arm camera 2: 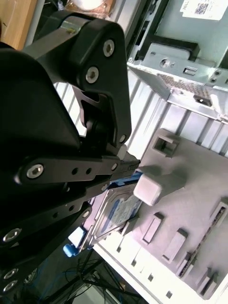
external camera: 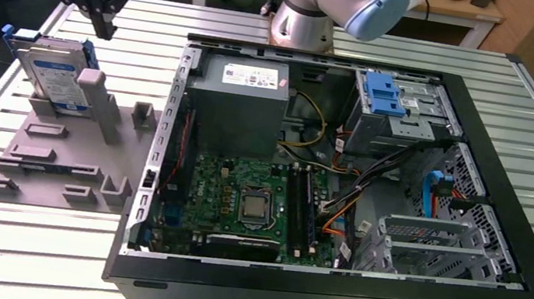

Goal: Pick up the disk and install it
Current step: 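Reach for the disk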

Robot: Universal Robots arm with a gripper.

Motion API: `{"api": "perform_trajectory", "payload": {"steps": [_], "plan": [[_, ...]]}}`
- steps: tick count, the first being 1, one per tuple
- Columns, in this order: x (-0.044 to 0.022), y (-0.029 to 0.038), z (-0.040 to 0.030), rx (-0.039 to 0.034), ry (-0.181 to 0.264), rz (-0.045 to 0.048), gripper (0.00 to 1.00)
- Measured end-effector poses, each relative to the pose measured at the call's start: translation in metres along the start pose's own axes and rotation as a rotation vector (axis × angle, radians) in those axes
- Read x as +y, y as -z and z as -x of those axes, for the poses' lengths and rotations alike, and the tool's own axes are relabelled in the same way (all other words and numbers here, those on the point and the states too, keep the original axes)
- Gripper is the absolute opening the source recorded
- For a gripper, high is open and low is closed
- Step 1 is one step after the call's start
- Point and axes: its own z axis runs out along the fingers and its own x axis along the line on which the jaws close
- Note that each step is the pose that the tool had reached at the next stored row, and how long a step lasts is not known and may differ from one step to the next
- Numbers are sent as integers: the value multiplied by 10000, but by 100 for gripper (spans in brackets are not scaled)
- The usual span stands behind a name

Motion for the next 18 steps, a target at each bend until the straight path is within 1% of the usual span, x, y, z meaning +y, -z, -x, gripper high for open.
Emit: {"api": "perform_trajectory", "payload": {"steps": [4, 7, 12, 18], "plan": [[17, -4, -161, 0, 1, 1, 11], [48, -12, -278, 0, -2, 0, 11], [114, -44, -427, 17, -2, -2, 11], [149, -75, -618, 47, -4, -4, 11]]}}
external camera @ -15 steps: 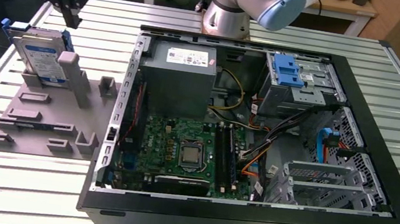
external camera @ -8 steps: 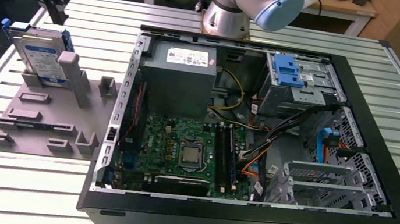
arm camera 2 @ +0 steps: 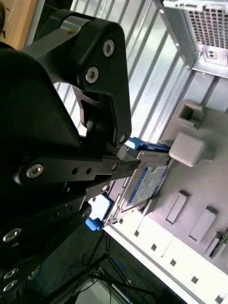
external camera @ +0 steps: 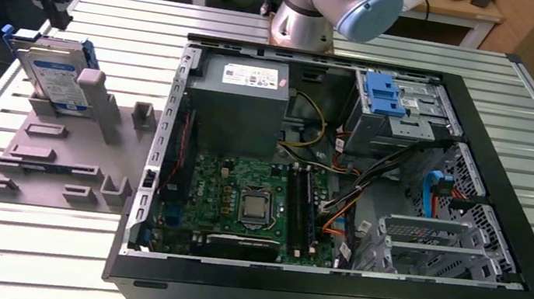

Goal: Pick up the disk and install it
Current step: 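Reach for the disk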

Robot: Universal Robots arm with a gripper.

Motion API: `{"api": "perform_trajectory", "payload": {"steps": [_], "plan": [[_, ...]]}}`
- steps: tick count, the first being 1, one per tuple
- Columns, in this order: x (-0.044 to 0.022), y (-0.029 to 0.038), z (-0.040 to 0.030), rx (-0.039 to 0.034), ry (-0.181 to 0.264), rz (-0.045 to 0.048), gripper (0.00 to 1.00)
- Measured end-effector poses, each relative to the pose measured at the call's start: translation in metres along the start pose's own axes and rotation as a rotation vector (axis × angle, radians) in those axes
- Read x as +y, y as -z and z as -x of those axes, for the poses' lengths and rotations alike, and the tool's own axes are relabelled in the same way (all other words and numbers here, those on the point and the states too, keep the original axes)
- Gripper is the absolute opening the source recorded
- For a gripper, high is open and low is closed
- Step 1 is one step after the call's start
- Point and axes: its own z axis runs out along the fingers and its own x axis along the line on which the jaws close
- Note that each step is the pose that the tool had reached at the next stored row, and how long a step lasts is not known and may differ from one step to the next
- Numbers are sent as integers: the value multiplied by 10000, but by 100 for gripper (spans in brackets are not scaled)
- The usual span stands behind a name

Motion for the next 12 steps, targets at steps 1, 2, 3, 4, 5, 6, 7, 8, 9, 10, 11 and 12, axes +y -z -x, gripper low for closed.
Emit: {"api": "perform_trajectory", "payload": {"steps": [1, 2, 3, 4, 5, 6, 7, 8, 9, 10, 11, 12], "plan": [[7, -9, -31, 9, 0, 0, 11], [14, -18, -62, 27, -1, -2, 11], [21, -28, -96, 44, -1, -3, 11], [26, -38, -134, 59, -1, -5, 11], [32, -49, -177, 72, -2, -11, 11], [37, -61, -221, 80, -3, -14, 11], [43, -73, -264, 85, -3, -17, 11], [49, -85, -305, 89, -3, -20, 11], [55, -93, -346, 93, -2, -21, 11], [58, -100, -382, 94, -2, -21, 11], [61, -106, -422, 97, -3, -21, 11], [63, -111, -462, 101, -3, -21, 11]]}}
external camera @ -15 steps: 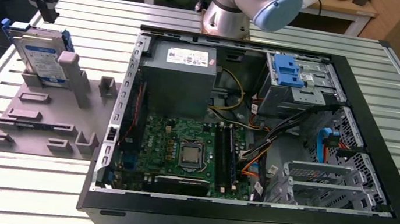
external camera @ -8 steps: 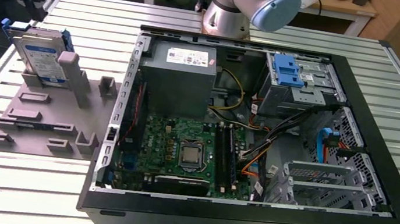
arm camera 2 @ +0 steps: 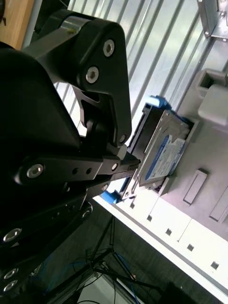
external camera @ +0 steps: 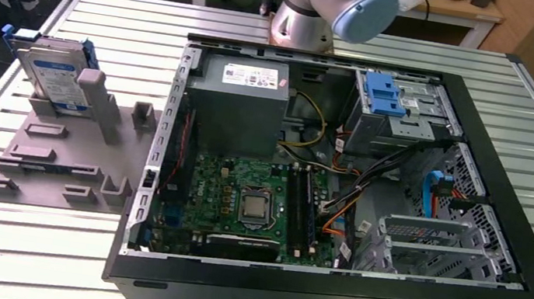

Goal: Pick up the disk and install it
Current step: 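Reach for the disk, then pick up the disk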

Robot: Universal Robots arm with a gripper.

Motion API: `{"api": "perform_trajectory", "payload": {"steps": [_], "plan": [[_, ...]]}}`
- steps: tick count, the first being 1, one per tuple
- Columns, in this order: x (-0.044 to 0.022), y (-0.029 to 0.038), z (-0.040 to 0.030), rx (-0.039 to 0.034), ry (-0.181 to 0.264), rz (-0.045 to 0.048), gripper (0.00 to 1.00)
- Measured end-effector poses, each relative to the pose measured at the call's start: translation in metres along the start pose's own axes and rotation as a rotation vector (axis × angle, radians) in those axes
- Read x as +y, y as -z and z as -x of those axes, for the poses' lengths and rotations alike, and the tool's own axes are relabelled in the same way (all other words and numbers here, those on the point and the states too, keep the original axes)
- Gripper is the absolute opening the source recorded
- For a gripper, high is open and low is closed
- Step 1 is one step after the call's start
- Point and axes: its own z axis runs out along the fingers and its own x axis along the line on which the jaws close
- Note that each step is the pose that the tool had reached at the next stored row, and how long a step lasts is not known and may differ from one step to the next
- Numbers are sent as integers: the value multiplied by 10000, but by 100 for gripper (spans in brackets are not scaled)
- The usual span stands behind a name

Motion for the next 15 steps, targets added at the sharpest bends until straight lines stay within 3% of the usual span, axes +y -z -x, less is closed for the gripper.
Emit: {"api": "perform_trajectory", "payload": {"steps": [3, 15], "plan": [[0, -11, -93, 6, -1, -2, 11], [-1, -12, -101, 6, 1, -1, 11]]}}
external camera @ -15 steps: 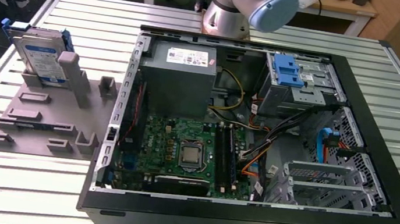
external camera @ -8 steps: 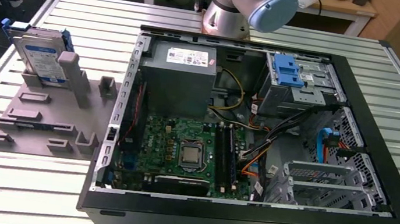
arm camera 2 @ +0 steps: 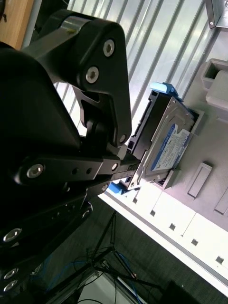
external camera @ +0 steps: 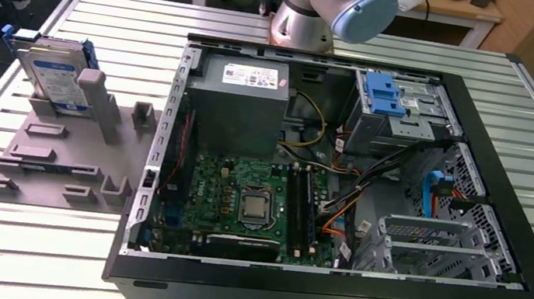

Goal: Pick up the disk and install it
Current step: 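Pick up the disk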

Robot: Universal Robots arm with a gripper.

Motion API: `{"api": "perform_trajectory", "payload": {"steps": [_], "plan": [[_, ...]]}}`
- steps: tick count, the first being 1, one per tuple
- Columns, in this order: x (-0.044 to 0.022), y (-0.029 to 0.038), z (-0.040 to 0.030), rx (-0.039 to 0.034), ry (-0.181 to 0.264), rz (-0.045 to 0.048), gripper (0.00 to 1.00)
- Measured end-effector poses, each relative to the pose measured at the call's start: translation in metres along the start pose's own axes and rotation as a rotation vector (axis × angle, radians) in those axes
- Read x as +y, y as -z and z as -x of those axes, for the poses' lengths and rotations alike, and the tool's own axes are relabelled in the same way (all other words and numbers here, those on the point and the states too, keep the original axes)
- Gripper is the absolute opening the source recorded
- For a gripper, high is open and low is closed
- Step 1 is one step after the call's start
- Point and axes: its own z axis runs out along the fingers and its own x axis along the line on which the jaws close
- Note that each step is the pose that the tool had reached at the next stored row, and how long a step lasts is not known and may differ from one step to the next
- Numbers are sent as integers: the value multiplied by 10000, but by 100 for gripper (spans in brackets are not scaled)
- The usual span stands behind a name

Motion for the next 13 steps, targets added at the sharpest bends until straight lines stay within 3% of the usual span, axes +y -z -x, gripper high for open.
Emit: {"api": "perform_trajectory", "payload": {"steps": [13], "plan": [[0, 0, -1, 5, 115, 1, 11]]}}
